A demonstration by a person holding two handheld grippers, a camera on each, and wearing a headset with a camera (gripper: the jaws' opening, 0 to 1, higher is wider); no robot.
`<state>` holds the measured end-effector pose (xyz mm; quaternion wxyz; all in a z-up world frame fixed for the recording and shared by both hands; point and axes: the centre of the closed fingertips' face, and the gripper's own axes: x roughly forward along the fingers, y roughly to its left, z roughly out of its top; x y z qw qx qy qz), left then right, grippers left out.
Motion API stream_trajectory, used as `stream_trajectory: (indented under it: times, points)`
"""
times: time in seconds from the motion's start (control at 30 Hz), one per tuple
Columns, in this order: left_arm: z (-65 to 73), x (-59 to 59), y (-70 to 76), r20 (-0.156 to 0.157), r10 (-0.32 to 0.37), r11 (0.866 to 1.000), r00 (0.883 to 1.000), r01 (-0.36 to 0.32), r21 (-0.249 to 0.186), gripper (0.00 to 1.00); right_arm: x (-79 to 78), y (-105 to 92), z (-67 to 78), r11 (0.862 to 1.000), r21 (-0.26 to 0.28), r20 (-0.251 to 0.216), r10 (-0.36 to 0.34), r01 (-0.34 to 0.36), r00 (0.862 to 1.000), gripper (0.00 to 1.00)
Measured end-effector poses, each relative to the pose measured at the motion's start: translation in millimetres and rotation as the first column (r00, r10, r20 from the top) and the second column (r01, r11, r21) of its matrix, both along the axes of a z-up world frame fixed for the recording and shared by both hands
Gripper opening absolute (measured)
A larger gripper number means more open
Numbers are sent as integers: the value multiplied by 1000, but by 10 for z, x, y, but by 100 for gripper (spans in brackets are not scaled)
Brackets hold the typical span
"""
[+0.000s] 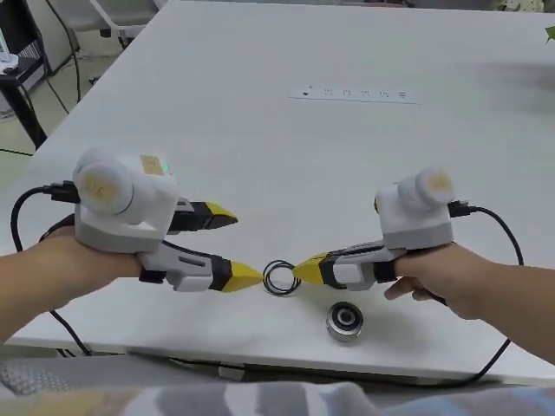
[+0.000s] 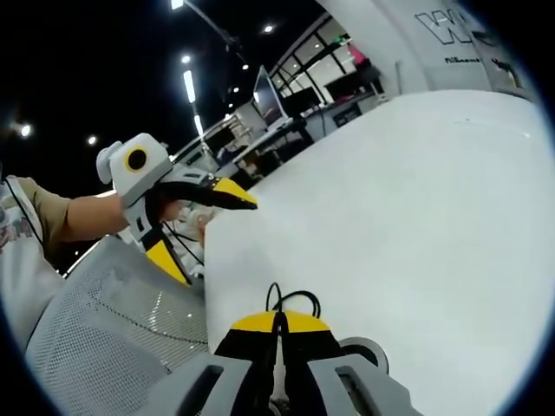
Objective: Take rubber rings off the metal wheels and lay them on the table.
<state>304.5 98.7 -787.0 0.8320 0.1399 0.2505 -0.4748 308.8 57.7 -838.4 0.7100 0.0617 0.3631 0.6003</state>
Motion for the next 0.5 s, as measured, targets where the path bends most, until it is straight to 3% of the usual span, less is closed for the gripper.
stream_trajectory:
  times: [0.5]
  points:
    - [-19,7,-13,-8,-1,1000,1000,1,1,56,111,-40,-6,999,-8,36,-47,47,998,0]
